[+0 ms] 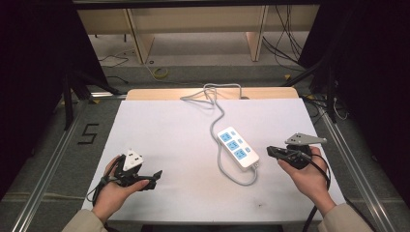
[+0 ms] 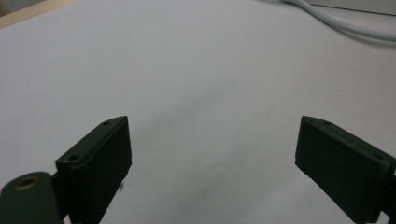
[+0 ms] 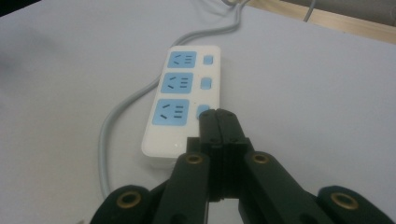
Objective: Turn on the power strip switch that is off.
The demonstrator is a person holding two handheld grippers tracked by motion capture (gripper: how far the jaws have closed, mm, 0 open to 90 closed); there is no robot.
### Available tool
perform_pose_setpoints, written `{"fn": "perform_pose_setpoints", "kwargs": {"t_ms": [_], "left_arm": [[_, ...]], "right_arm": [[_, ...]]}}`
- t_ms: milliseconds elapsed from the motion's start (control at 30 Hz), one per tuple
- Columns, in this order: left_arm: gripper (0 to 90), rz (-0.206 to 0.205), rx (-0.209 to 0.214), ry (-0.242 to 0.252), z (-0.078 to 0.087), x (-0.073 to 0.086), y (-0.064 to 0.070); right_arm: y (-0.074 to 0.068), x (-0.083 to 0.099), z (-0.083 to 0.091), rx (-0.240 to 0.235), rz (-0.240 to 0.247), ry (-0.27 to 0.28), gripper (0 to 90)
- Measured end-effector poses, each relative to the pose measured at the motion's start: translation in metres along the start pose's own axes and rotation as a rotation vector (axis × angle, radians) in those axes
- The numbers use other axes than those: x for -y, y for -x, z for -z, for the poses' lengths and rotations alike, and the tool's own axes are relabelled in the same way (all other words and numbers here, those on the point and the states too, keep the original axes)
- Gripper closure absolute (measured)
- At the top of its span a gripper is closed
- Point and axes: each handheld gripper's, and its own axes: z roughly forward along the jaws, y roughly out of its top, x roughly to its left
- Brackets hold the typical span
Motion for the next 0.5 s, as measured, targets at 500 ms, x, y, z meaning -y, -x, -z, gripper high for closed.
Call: {"fn": "perform_pose_setpoints", "kwargs": {"t_ms": [500], "left_arm": [[10.8, -0.002, -0.001, 0.001, 0.0002, 0.0000, 0.0001]], "right_arm": [[-0.0011, -0.0080, -0.0078, 0.002, 0.004, -0.021, 90.0]]}}
